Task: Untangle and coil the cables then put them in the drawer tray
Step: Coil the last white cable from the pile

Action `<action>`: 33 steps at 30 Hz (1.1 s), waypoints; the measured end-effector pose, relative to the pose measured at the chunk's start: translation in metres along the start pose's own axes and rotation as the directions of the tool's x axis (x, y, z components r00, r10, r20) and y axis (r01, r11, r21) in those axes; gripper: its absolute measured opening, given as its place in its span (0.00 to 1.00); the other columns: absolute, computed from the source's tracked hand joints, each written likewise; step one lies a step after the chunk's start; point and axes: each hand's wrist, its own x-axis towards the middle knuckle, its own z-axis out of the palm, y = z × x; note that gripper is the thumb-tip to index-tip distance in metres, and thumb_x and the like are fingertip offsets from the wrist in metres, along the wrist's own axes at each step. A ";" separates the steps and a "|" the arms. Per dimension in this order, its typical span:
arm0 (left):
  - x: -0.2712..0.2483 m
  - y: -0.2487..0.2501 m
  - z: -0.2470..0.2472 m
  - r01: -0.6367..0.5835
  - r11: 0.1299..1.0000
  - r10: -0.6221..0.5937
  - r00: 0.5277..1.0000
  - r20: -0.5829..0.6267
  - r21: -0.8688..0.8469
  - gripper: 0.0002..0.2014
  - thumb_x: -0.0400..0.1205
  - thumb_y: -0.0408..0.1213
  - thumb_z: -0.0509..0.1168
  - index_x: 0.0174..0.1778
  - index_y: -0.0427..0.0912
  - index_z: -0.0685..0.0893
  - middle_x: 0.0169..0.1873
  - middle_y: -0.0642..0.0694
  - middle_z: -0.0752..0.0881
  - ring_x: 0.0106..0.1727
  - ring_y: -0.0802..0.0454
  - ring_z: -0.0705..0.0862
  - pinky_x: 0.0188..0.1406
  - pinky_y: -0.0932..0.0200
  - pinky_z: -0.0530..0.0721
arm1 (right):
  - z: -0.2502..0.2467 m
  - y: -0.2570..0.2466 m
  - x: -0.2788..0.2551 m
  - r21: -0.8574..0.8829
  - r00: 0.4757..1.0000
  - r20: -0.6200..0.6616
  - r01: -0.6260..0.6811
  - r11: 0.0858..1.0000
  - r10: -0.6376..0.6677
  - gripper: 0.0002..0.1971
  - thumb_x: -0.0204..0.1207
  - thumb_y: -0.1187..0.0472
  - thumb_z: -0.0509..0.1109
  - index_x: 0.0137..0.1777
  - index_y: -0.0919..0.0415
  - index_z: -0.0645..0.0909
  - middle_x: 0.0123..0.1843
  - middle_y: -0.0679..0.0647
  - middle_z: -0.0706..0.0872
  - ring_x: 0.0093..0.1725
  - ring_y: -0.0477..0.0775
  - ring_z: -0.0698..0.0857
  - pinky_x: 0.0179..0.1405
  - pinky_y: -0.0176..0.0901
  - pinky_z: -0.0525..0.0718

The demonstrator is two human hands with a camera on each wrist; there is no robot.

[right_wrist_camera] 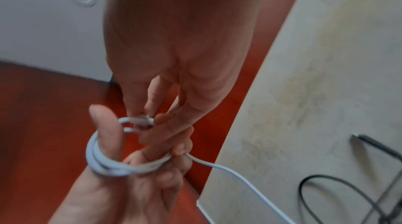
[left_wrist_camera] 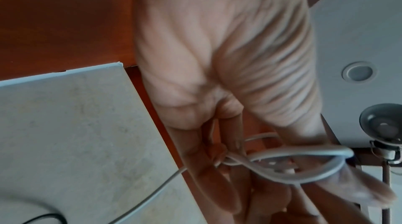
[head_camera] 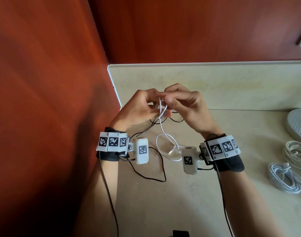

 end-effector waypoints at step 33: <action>0.004 -0.005 0.005 0.107 0.990 -0.113 0.992 0.056 0.094 0.13 0.63 0.42 0.85 0.39 0.46 0.91 0.33 0.51 0.86 0.41 0.57 0.82 0.51 0.44 0.84 | -0.002 -0.007 0.024 -0.768 0.973 0.220 0.125 0.628 0.076 0.09 0.89 0.55 0.65 0.55 0.60 0.73 0.44 0.54 0.84 0.37 0.68 0.82 0.35 0.59 0.81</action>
